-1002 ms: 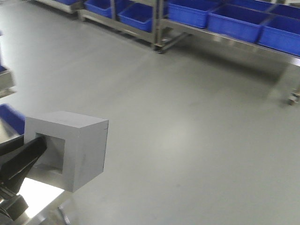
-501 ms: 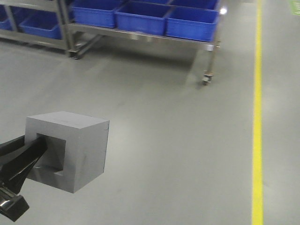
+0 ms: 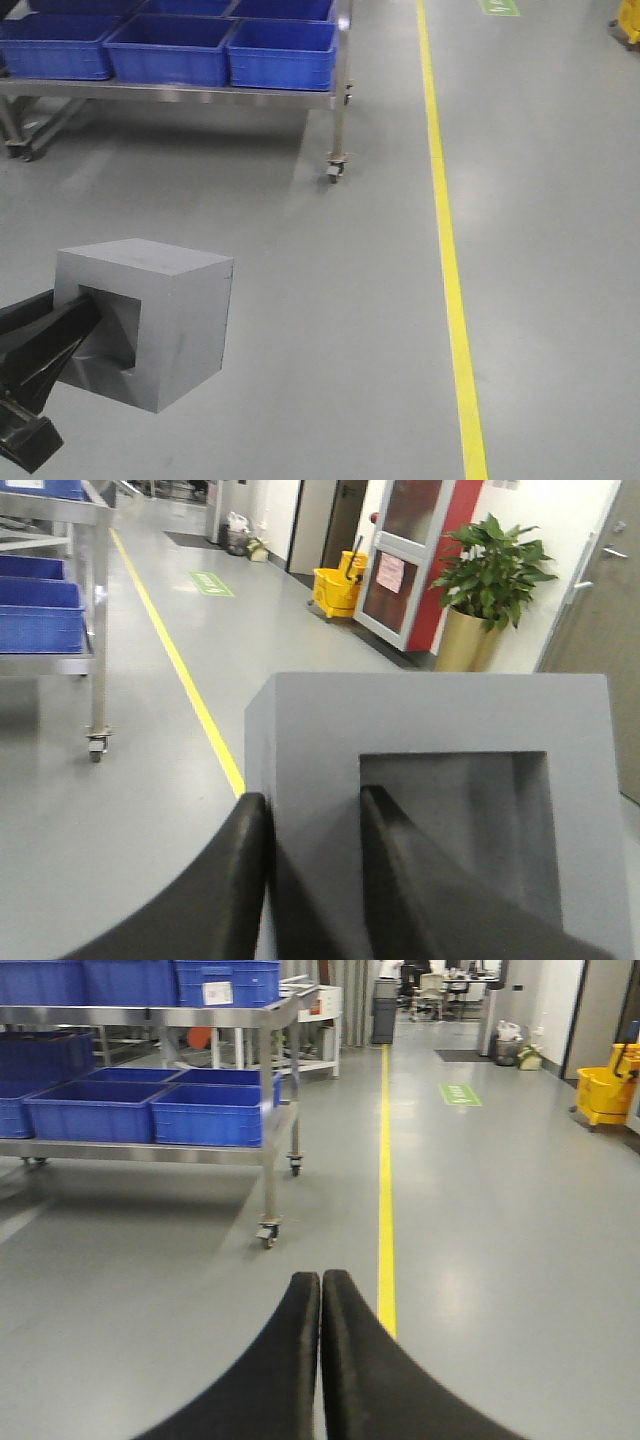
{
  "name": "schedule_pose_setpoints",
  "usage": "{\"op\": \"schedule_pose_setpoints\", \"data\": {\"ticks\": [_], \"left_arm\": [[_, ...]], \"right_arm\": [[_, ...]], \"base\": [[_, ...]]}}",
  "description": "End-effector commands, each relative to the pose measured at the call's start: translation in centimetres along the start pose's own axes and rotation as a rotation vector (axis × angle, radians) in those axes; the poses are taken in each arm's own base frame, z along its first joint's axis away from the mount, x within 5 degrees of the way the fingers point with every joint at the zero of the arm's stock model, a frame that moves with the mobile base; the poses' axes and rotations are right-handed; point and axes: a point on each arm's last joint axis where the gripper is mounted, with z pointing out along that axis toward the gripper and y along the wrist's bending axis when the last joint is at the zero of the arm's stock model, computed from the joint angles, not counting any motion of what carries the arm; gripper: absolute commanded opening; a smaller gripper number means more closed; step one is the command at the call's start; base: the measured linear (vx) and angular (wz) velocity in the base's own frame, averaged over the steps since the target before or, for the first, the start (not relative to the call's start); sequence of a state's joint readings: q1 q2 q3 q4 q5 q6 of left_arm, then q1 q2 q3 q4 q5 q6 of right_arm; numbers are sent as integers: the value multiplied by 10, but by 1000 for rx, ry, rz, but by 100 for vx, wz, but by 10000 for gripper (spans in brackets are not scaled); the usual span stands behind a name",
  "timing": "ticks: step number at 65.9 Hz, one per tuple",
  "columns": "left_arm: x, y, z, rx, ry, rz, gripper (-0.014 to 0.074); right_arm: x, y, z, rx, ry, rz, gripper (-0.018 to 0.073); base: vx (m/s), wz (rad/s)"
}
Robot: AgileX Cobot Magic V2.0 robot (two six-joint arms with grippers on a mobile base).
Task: Sort gray base to blue bin
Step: 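Drive away from the table holding the block in the left gripper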
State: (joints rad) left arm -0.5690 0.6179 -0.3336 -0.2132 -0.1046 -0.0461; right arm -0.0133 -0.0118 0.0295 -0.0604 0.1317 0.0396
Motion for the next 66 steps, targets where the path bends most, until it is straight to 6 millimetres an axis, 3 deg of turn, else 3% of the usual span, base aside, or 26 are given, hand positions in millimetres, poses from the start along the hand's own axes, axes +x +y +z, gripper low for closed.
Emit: {"op": "schedule_pose_setpoints", "data": {"ticks": [1,66], "left_arm": [[-22,-4,-2,18,-141,-12,-6],[-22,-4,-2,18,-141,-12,-6]], "right_arm": [[-2,0,0,2,-70,-12,-9],[-2,0,0,2,-70,-12,-9]], "base": [[28,-34],[39,-11]]}}
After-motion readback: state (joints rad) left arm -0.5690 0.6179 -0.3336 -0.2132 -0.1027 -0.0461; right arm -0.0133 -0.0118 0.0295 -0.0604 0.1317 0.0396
